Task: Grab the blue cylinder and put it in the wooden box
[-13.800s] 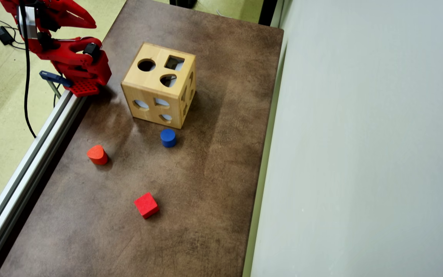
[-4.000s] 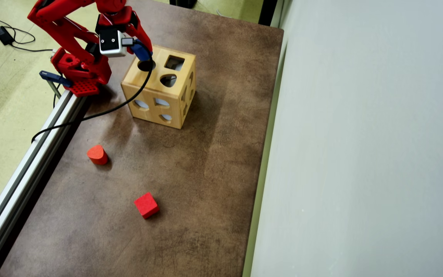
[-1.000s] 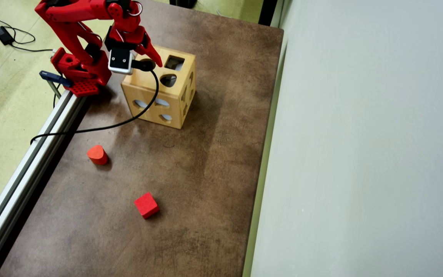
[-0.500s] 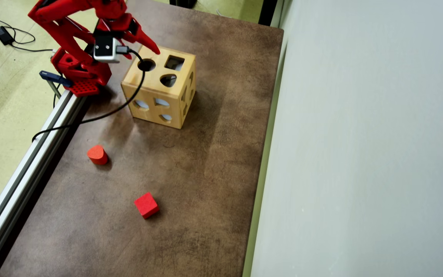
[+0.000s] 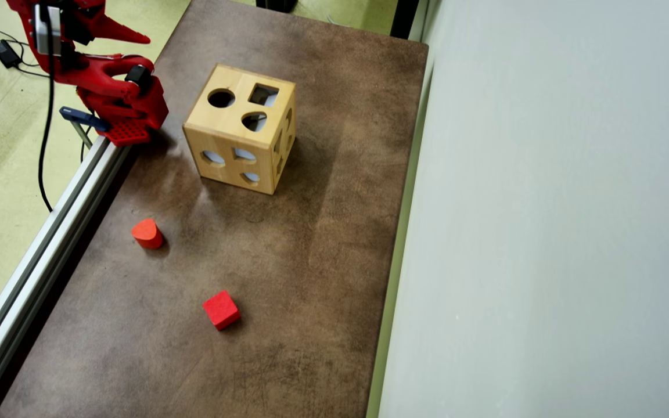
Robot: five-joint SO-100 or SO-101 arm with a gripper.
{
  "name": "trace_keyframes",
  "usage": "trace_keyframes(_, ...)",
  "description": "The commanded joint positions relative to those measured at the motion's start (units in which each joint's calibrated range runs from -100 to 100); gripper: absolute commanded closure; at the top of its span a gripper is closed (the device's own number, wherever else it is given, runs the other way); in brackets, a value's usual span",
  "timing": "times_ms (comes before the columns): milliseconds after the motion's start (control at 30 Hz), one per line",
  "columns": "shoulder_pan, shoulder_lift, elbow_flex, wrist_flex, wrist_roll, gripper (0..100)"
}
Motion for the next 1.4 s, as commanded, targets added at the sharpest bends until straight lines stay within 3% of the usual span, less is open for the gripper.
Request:
trace_keyframes(0, 0.24, 0.09, 0.12, -0.24, -0.1, 62)
trace_keyframes(600, 9.53, 0.01, 0.12, -0.24, 0.39, 73)
trace_keyframes(733, 9.46, 0.01, 0.12, -0.24, 0.39, 82)
trace_keyframes(867, 9.46, 0.01, 0.12, -0.24, 0.39, 99)
trace_keyframes(1367, 9.53, 0.01, 0.12, -0.24, 0.05, 98)
